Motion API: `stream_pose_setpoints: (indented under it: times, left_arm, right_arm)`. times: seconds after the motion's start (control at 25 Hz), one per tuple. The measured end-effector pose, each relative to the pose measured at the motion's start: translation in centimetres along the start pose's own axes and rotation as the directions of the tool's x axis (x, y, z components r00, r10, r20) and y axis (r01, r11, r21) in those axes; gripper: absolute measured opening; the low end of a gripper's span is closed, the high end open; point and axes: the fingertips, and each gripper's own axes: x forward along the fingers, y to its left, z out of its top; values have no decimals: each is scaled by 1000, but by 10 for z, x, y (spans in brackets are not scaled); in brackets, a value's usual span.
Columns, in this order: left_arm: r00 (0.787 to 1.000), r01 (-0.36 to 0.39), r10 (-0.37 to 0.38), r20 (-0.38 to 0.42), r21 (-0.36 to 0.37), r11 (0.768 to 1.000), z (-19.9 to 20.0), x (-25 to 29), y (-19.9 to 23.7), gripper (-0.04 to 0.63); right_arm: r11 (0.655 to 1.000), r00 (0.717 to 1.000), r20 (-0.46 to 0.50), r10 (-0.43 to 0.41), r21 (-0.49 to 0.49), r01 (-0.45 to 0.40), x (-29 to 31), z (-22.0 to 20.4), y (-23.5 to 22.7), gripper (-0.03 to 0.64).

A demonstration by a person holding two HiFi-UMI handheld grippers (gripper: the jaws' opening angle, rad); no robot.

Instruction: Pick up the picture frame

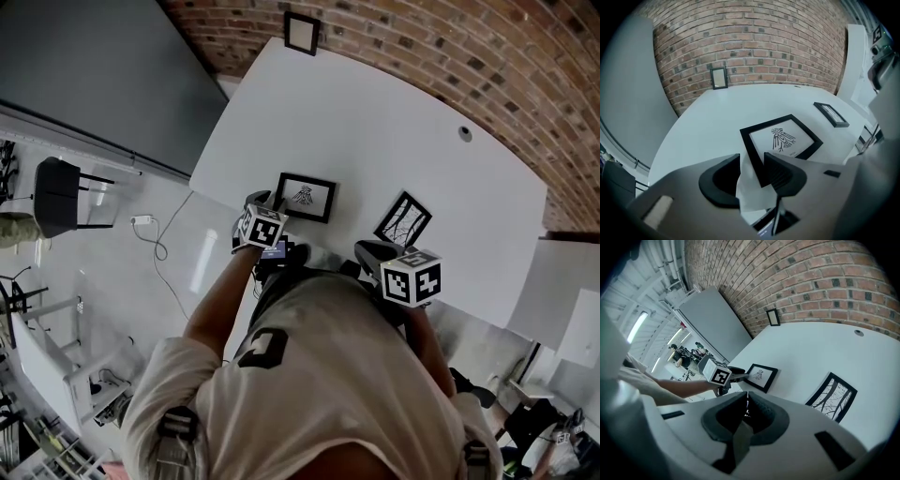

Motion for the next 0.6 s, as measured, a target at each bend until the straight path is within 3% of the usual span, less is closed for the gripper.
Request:
stream_pose_setpoints:
  times: [0.6]
  left_arm:
    - [995, -85, 84, -51, -33, 996, -23, -19, -13, 164]
  right_arm:
    - [999, 999, -16, 51, -18, -51, 6, -1, 5, 6]
